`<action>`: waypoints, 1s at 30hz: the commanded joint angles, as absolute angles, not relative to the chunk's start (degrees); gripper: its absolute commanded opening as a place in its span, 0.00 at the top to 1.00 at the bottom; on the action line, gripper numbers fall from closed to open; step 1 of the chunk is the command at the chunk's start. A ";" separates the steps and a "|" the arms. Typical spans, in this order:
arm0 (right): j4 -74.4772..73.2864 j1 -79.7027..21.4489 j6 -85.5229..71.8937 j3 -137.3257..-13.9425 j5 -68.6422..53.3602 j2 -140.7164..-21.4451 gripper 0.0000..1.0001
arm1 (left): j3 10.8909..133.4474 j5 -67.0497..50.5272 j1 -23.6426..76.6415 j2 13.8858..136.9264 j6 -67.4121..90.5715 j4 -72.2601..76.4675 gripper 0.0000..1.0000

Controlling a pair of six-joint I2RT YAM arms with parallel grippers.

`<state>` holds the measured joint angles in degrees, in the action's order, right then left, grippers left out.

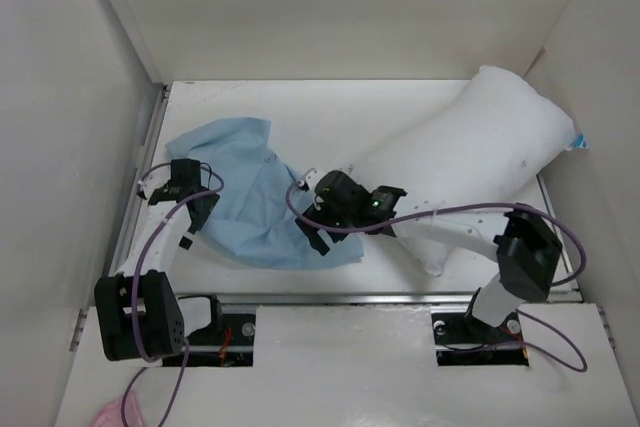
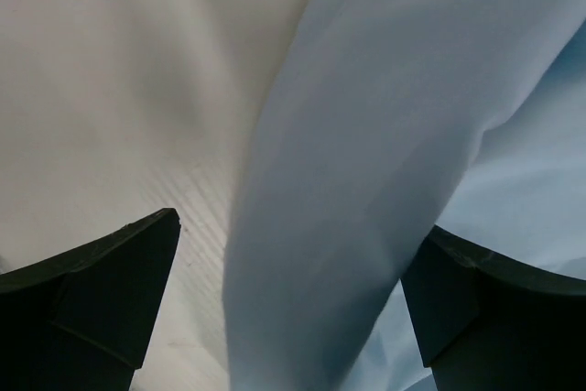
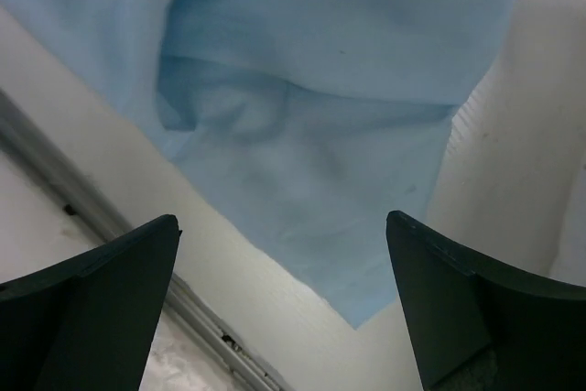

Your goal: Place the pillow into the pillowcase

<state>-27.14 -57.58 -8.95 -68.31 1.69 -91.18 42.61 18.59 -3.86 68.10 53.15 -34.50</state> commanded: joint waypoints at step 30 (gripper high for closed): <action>-21.25 -31.73 5.27 -153.85 7.48 -117.27 1.00 | 151.11 4.59 -15.20 107.50 35.07 -30.26 1.00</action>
<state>-25.12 -31.53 0.67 -154.78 8.93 -117.30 147.83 8.69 -9.28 104.97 39.20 -28.08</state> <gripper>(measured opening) 0.013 0.006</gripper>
